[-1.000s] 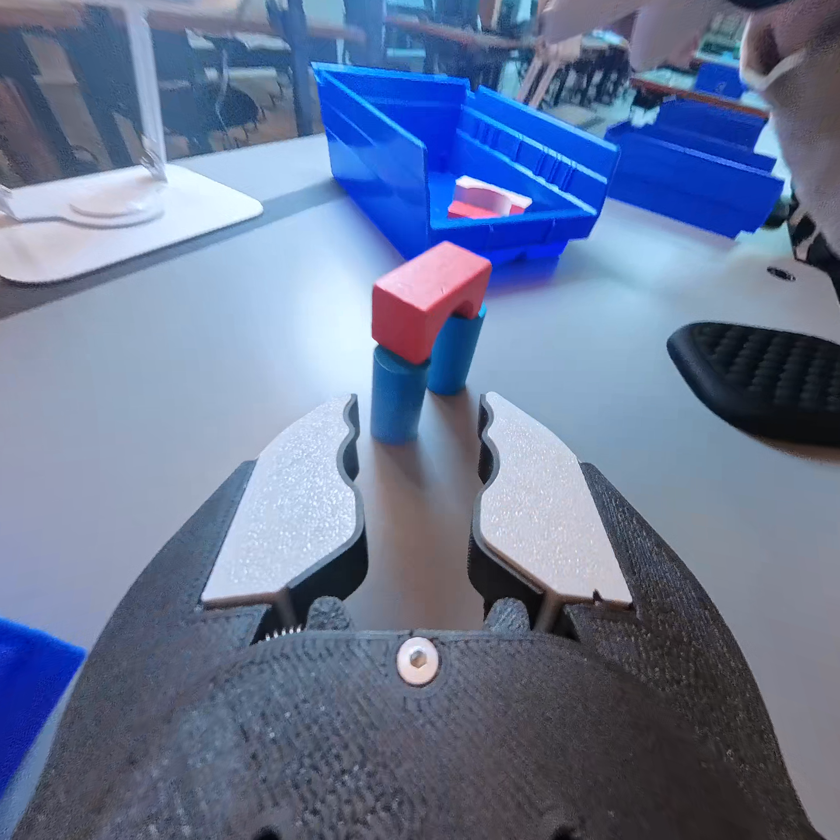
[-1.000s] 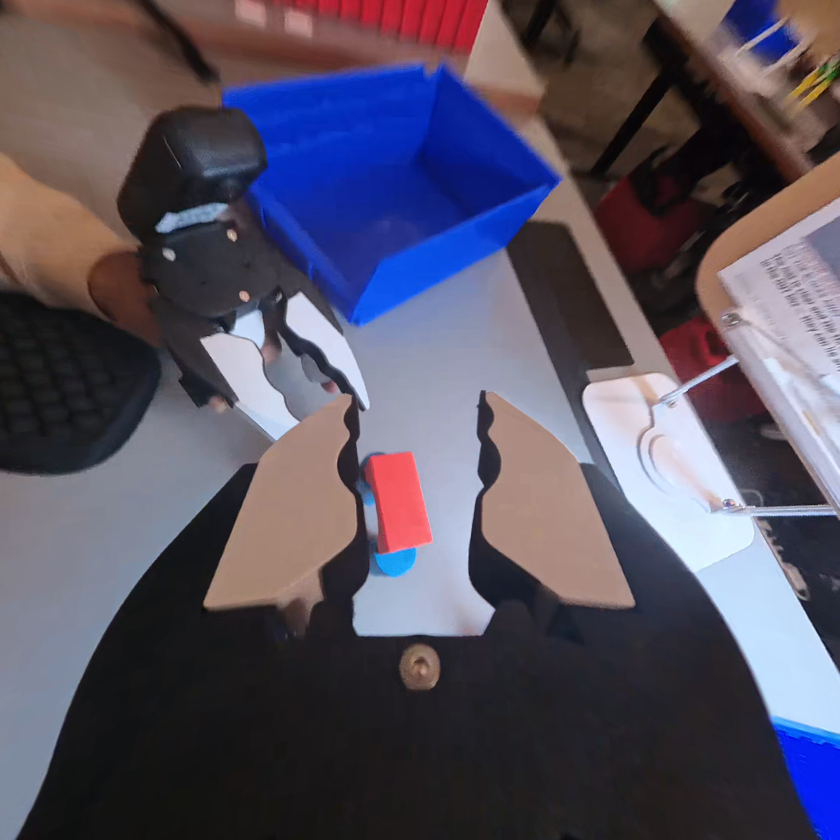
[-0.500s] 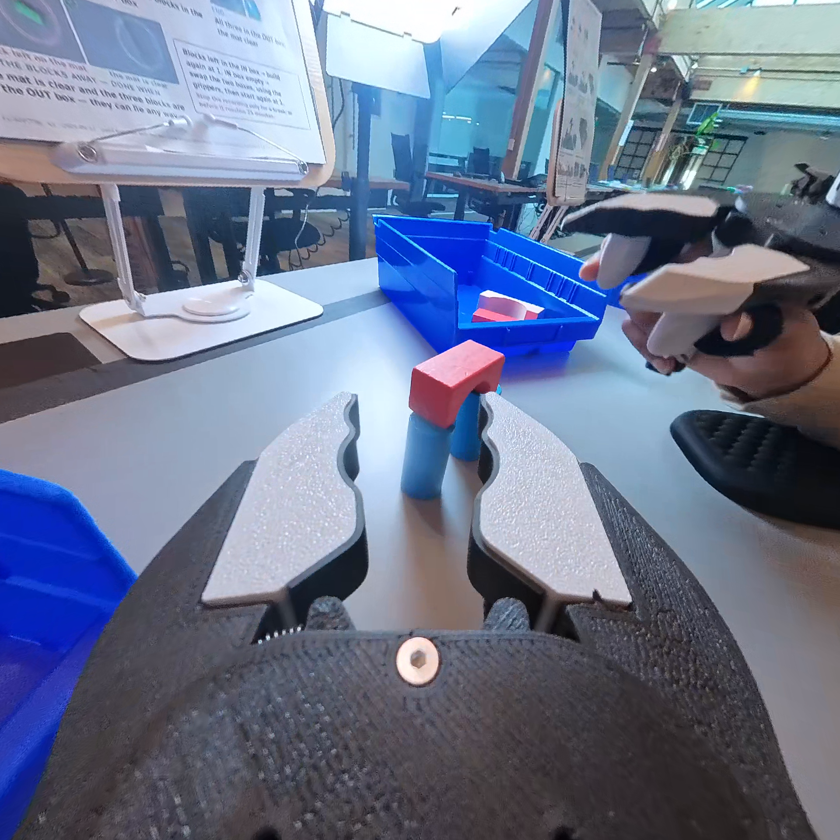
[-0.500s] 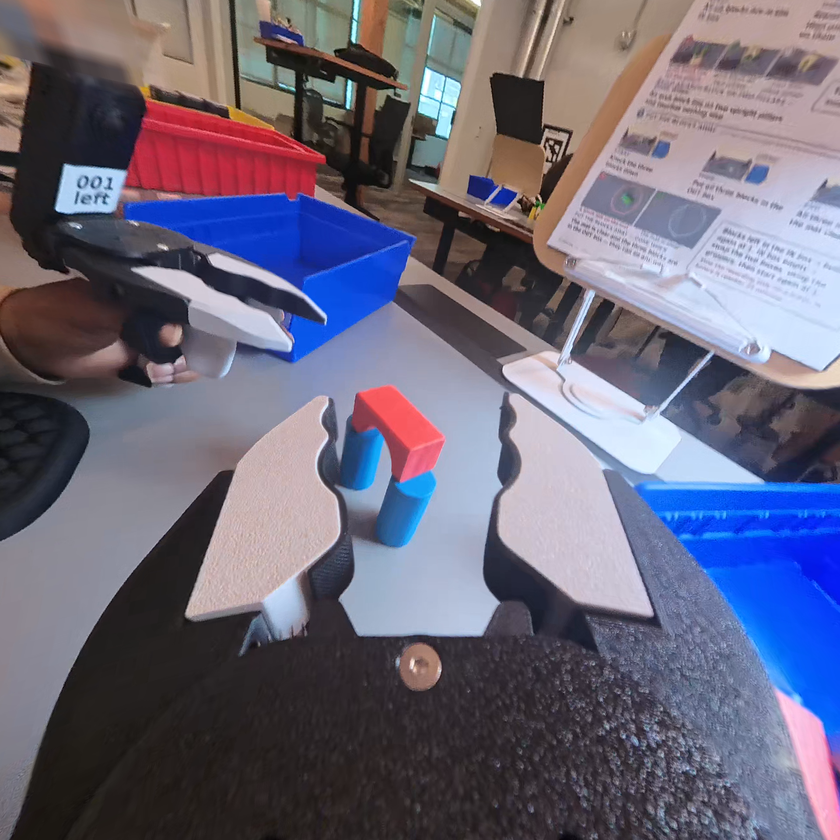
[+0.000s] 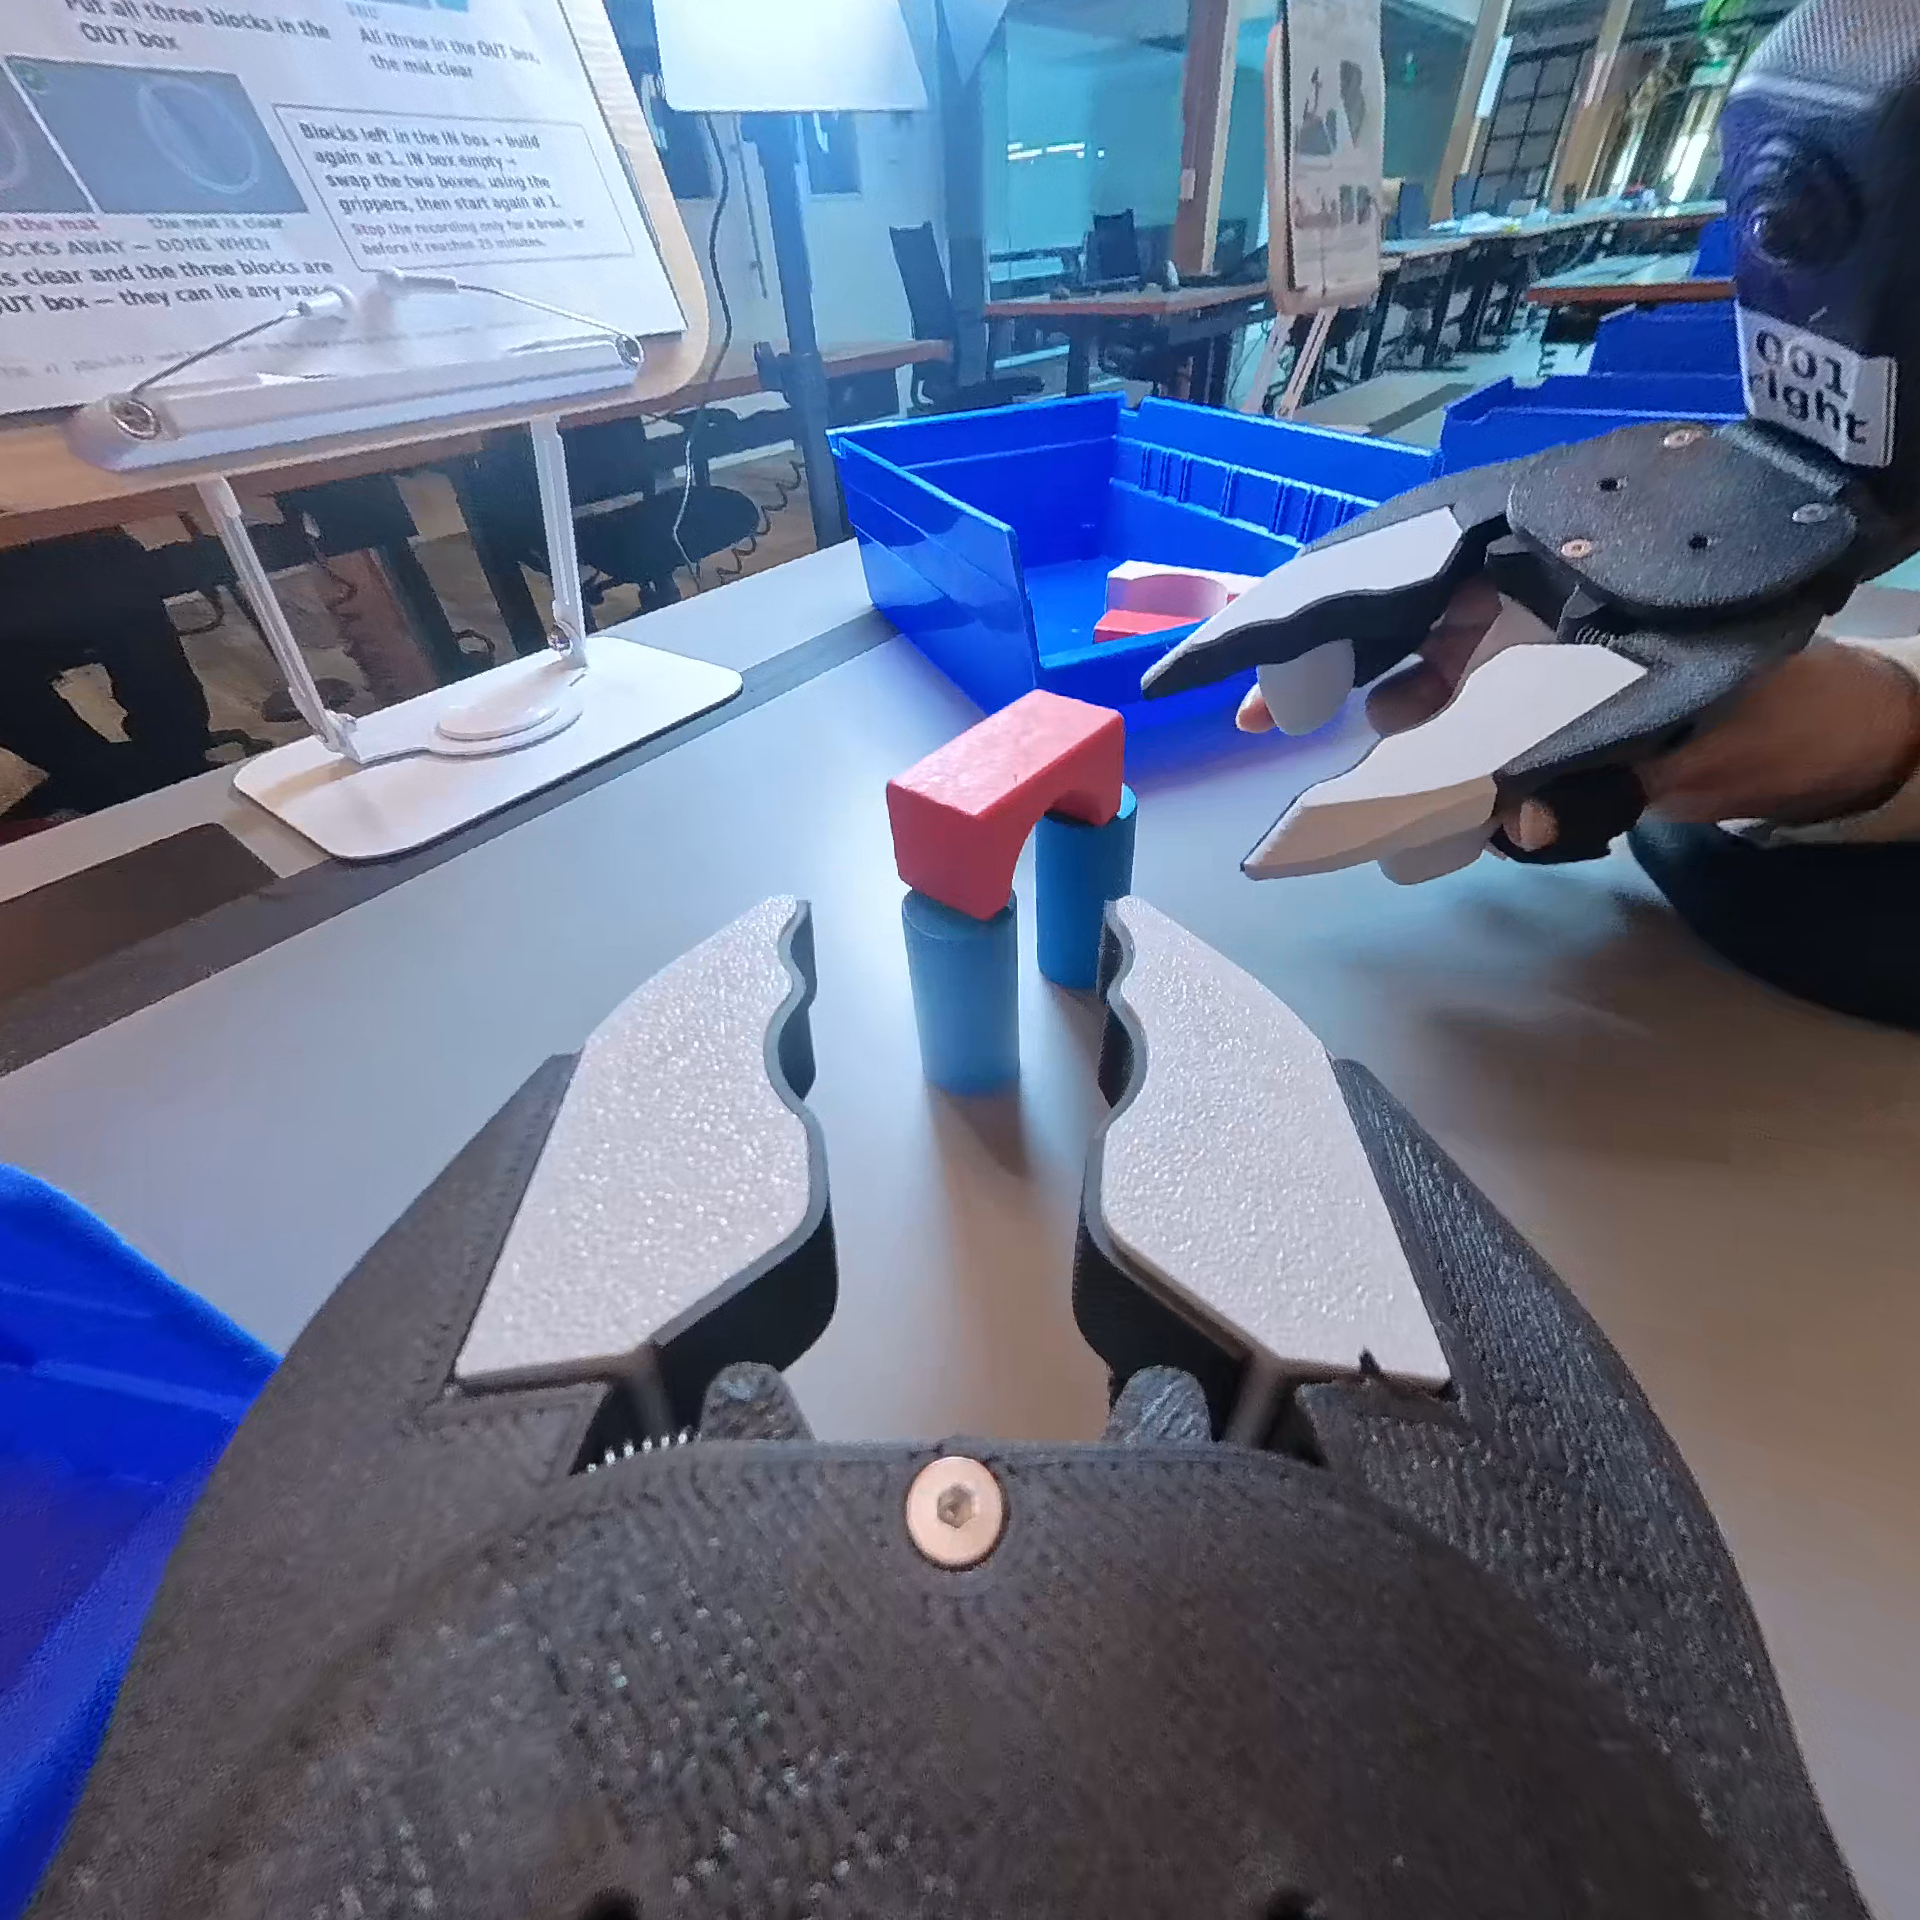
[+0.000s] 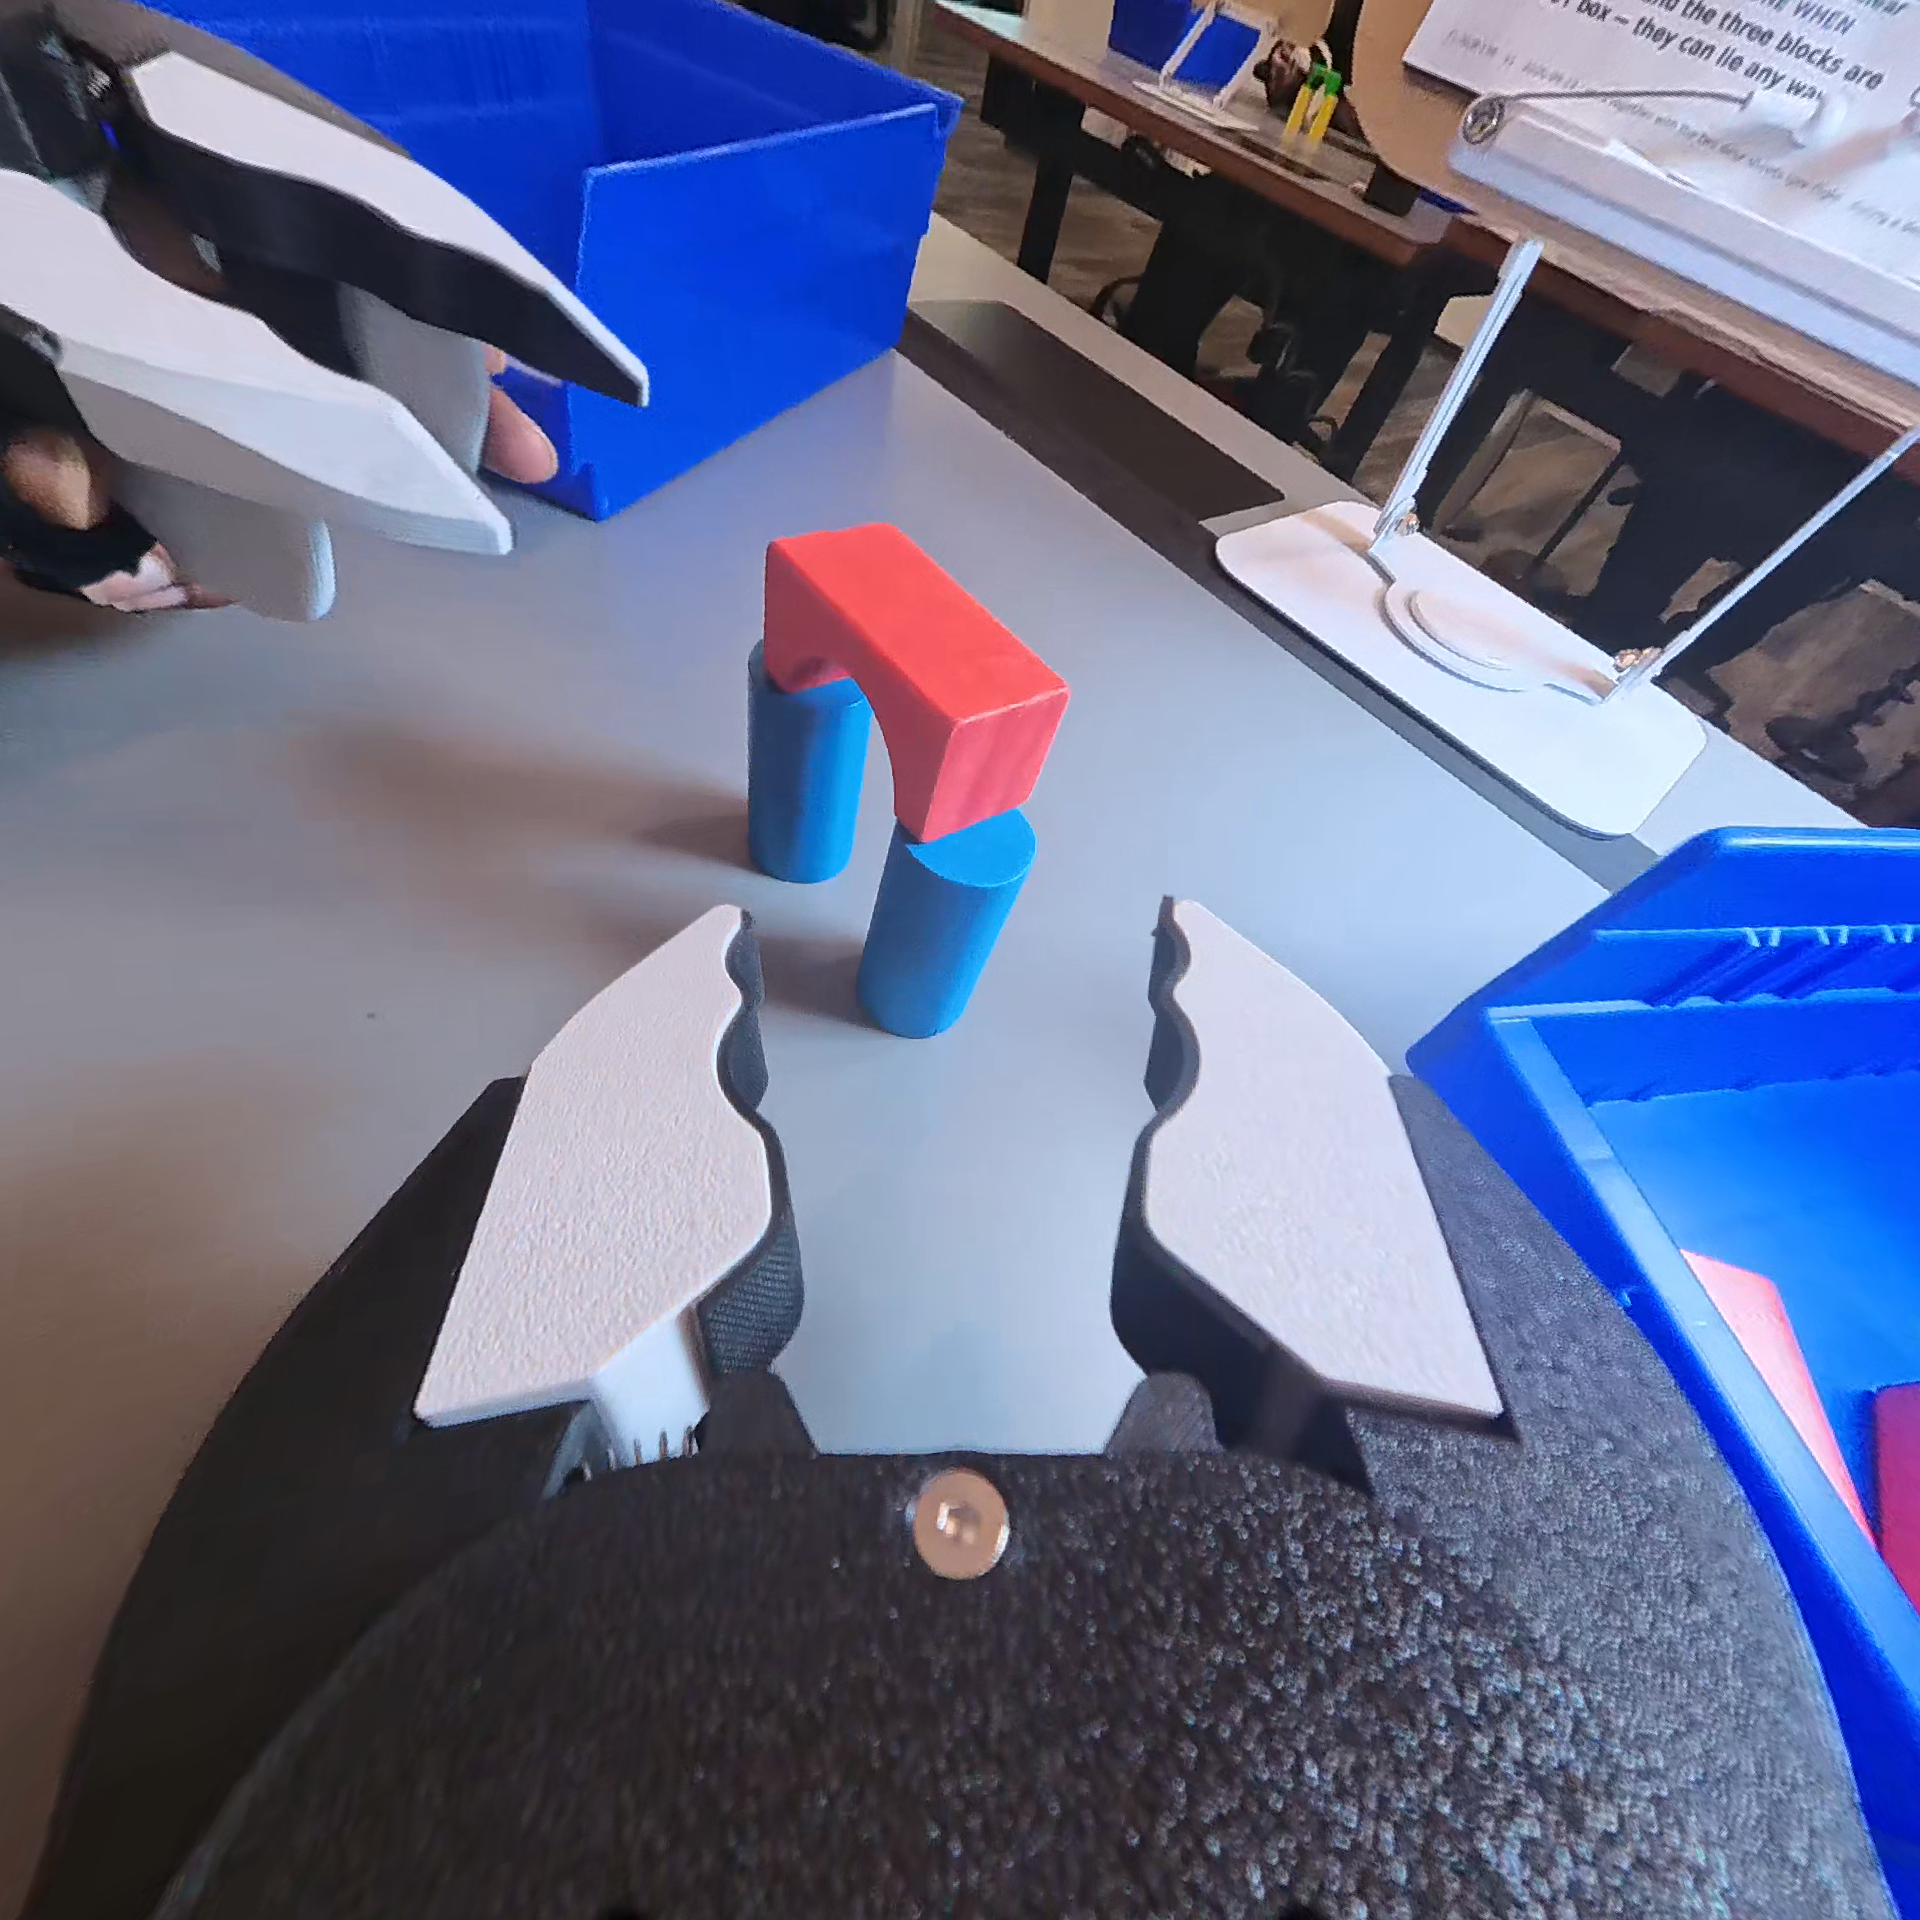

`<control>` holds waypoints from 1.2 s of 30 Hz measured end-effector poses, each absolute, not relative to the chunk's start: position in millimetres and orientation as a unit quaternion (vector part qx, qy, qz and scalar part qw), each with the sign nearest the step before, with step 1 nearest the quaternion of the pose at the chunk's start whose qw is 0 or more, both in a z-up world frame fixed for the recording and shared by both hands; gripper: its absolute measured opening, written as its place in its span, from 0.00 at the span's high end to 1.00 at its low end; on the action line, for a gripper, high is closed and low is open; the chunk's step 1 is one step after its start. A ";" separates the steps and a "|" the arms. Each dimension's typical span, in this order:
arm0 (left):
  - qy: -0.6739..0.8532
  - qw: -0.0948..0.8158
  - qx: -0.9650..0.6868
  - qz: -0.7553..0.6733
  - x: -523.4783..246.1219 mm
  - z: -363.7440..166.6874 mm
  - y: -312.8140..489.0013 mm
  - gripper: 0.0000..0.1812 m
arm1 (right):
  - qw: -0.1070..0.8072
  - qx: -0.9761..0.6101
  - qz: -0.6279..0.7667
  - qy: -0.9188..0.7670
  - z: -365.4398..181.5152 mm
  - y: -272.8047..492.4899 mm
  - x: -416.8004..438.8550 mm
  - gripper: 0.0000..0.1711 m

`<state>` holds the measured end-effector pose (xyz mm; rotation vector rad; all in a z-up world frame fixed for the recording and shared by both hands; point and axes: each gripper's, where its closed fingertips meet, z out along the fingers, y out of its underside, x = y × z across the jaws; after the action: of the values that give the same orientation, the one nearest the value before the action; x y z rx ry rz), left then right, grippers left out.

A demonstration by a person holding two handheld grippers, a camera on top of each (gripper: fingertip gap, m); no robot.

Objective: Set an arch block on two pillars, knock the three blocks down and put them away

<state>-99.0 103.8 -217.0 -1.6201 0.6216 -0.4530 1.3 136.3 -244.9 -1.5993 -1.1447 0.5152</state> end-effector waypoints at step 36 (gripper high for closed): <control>0.272 0.546 -0.776 -0.164 -100.2 -261.4 110.0 0.71 | 0.471 -0.721 0.235 -0.450 -272.8 155.2 -26.6 0.54</control>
<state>-100.2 110.0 -261.4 -1.8392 0.6439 -0.3879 -26.6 155.2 -272.8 -1.7673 -1.1028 0.5748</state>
